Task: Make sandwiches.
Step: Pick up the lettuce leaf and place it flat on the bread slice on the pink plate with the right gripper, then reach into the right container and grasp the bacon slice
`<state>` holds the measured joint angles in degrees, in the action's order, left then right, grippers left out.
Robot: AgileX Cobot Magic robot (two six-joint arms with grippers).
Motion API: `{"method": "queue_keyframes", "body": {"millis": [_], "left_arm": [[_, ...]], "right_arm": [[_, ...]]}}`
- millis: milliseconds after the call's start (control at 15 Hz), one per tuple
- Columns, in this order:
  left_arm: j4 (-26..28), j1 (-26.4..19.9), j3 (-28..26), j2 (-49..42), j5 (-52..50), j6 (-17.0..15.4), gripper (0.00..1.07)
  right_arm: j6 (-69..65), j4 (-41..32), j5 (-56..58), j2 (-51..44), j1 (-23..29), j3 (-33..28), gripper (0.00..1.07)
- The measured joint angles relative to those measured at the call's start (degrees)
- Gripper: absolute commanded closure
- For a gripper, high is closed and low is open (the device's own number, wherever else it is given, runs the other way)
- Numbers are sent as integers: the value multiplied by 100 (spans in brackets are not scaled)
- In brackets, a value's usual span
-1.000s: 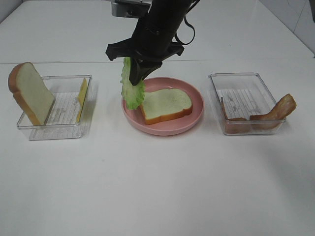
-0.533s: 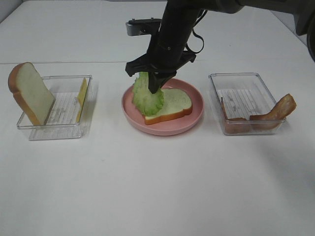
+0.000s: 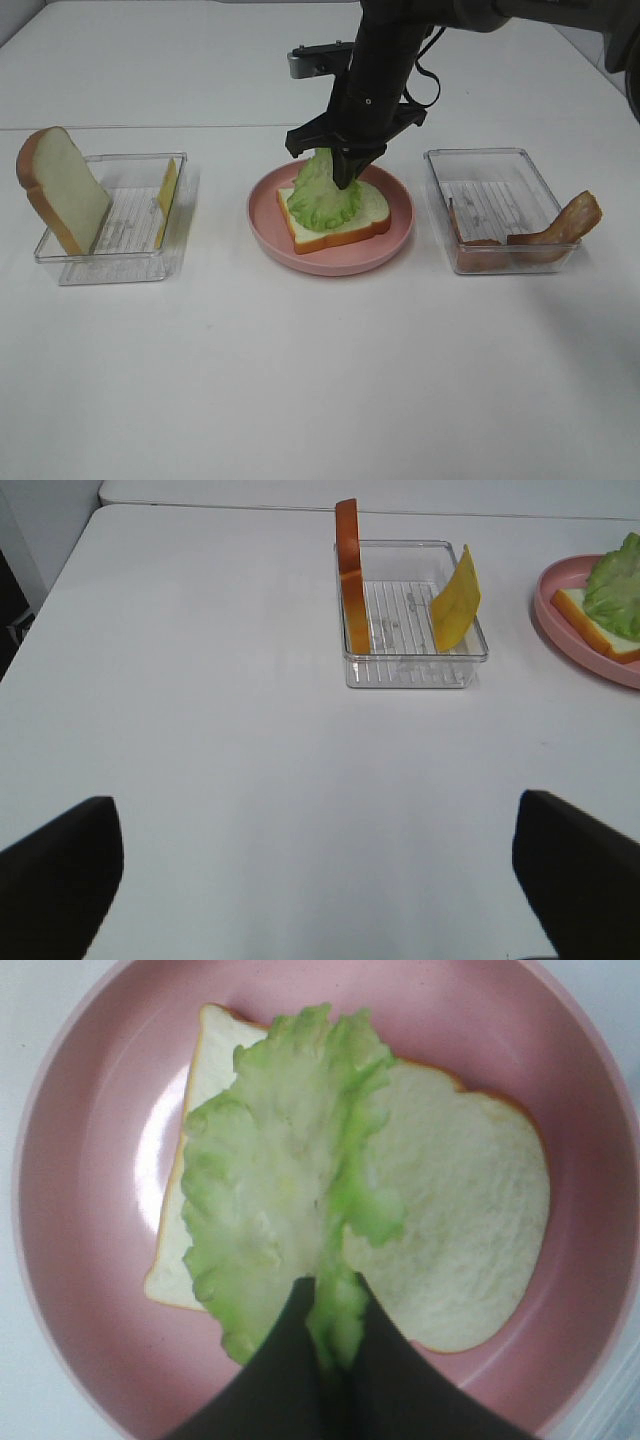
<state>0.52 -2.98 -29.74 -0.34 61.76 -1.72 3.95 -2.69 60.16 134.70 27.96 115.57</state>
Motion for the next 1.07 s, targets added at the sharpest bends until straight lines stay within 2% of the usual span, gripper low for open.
{"method": "queue_keyframes", "body": {"millis": [67,133,200,333,733,1067], "left_arm": [[0,0,0,0,0,0,6],[0,0,0,0,0,0,6],[0,0,0,0,0,0,6],[0,0,0,0,0,0,6],[0,0,0,0,0,0,6],[0,0,0,0,0,0,6]], "right_arm": [[0,6,17,40,0,0,104],[0,6,17,63,0,0,88],[0,11,11,86,0,0,33],[0,97,6,86,0,0,10],[0,464,97,57,0,0,11],[-149,945,372,-882,0,0,11]]}}
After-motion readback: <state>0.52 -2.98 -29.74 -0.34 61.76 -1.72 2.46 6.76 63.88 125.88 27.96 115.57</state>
